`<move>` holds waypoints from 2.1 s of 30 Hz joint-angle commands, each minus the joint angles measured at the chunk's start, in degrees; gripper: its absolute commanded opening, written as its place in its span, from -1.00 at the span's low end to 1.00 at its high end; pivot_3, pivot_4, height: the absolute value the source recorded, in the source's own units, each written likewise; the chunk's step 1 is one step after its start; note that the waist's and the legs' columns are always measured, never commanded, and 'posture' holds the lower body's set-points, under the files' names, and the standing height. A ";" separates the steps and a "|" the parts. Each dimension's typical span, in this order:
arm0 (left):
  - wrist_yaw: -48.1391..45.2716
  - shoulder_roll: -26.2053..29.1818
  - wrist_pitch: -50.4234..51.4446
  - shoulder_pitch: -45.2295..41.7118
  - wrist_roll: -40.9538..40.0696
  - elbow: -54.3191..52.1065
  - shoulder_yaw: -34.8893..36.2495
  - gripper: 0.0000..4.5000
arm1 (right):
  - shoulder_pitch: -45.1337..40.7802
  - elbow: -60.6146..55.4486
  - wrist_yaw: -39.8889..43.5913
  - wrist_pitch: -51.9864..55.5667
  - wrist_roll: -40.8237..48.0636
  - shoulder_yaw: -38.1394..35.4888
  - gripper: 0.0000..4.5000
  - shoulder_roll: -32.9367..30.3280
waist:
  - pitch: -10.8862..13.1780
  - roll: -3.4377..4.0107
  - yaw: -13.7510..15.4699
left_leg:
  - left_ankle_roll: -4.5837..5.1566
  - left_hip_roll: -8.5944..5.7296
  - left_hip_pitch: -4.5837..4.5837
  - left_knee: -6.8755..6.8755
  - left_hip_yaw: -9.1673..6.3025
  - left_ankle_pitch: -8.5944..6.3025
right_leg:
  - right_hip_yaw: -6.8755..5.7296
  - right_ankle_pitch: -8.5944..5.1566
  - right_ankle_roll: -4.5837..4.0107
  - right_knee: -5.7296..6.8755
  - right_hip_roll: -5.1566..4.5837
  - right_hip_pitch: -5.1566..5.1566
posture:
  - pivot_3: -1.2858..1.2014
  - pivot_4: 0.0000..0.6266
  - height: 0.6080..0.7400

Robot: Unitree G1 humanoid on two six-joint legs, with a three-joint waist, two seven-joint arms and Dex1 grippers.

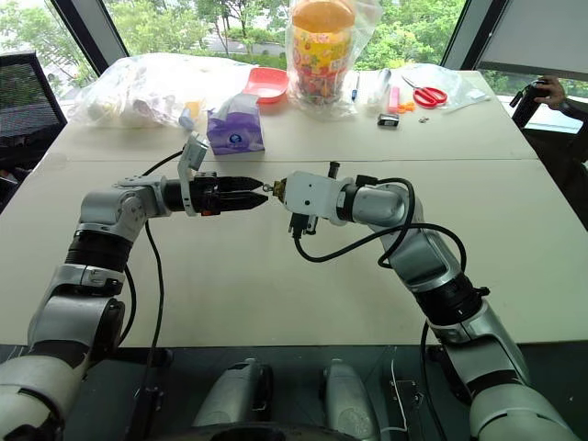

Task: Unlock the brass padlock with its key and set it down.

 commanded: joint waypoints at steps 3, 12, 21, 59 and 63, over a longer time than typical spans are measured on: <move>-0.12 -0.65 -1.25 -1.54 0.02 -0.33 1.33 0.33 | -0.14 -3.21 -0.97 0.21 -0.12 -1.18 -0.69 0.21 | 0.00 0.00 -0.04 | 0.00 0.00 0.00 0.00 0.00 0.00 | 0.00 0.00 0.00 0.00 0.00 0.00 | 0.03 -0.52 1.00; -0.67 -1.22 0.04 -2.20 -1.09 0.06 2.20 0.21 | 0.47 -3.82 -1.16 0.68 -0.11 -0.94 -0.69 0.24 | 0.00 0.00 0.02 | 0.00 0.00 0.00 0.00 0.00 0.00 | 0.00 0.00 0.00 0.00 0.00 0.00 | 0.03 -0.52 1.00; -1.70 -1.84 -0.90 -1.64 0.76 -0.03 0.82 -0.56 | 0.50 -3.77 -1.44 0.81 -0.19 -0.75 -0.69 0.43 | 0.00 0.00 0.00 | 0.00 0.00 0.00 0.00 0.00 0.00 | 0.00 0.00 0.00 0.00 0.01 0.00 | 0.03 -0.52 1.00; -3.75 1.15 0.45 -2.50 2.19 -4.27 -0.60 -0.29 | -0.18 -2.09 -2.83 -1.69 -3.38 0.22 -0.69 0.37 | 0.01 -0.01 -0.28 | 0.01 0.04 0.01 0.00 -0.03 0.01 | 0.00 0.00 0.00 0.03 0.15 0.00 | 0.03 -0.52 1.00; -1.96 -0.20 1.34 -2.44 1.66 -5.61 -0.29 -0.29 | -0.48 -1.26 -3.79 -2.31 -4.54 0.33 -0.69 0.73 | 0.01 -0.01 0.06 | 0.00 0.05 0.01 0.01 -0.04 0.02 | 0.01 0.00 0.00 0.02 0.10 0.02 | 0.03 -0.52 1.00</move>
